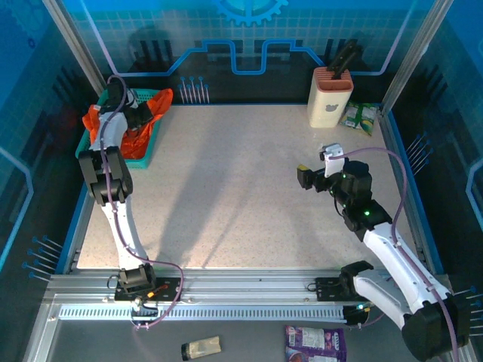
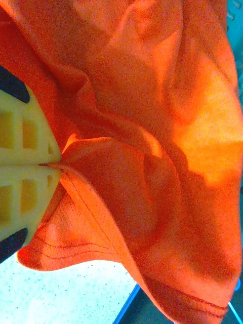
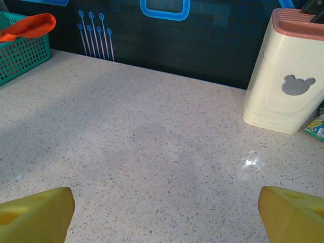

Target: Fold the inside-out t-shirt

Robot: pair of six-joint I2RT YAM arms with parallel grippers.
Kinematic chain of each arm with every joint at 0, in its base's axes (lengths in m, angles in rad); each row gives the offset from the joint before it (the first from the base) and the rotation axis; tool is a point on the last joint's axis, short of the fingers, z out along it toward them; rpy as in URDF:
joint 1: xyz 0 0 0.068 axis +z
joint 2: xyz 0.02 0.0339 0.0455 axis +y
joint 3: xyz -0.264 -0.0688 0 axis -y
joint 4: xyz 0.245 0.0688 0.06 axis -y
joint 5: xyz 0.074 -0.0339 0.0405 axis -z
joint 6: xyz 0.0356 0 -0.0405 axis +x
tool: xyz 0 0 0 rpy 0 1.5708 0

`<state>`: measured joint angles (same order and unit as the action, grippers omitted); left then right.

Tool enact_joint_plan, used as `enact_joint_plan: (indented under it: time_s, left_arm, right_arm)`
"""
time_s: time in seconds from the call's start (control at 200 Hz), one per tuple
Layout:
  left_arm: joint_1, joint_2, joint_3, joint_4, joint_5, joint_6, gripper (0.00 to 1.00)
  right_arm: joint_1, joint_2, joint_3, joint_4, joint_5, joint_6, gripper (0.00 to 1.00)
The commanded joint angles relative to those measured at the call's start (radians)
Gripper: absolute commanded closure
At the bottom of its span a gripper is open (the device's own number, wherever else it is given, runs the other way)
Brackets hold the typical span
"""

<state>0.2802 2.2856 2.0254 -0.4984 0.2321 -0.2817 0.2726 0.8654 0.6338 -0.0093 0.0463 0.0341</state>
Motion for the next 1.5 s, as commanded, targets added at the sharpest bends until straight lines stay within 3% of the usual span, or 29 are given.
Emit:
enact_joint_plan:
  time_s: [0.0, 0.4, 0.605, 0.795, 1.026, 1.141, 1.306, 1.431, 1.491]
  left_arm:
    - [0.016, -0.123, 0.022, 0.005, 0.036, 0.026, 1.0]
    - [0.003, -0.458, 0.02, 0.022, 0.179, 0.066, 1.0]
    - [-0.045, -0.566, 0.151, -0.016, 0.319, 0.04, 1.0]
    - [-0.197, -0.594, 0.32, -0.093, 0.411, 0.039, 1.0]
    - [-0.438, -0.611, 0.321, -0.139, 0.424, 0.048, 1.0]
    - [-0.585, -0.622, 0.164, -0.1, 0.393, 0.045, 1.0]
    - [-0.76, -0.589, -0.153, 0.128, 0.367, -0.077, 1.0]
    - [-0.863, -0.488, -0.228, 0.199, 0.368, -0.13, 0.69]
    - [-0.894, -0.446, -0.222, 0.176, 0.367, -0.129, 0.61]
  right_arm:
    - [0.021, -0.022, 0.003, -0.028, 0.007, 0.009, 0.06]
    - [0.062, -0.084, 0.035, -0.121, 0.002, -0.005, 0.07]
    - [0.07, -0.107, 0.066, -0.149, 0.015, 0.009, 0.08]
    - [0.08, -0.109, 0.097, -0.149, 0.013, 0.045, 0.09]
    - [0.086, -0.109, 0.124, -0.164, 0.01, 0.119, 0.12]
    - [0.087, -0.105, 0.13, -0.196, 0.039, 0.178, 0.15]
    - [0.088, -0.093, 0.114, -0.245, 0.075, 0.286, 0.18]
    - [0.088, -0.064, 0.105, -0.317, 0.112, 0.403, 0.22]
    - [0.088, -0.041, 0.11, -0.372, 0.131, 0.47, 0.25]
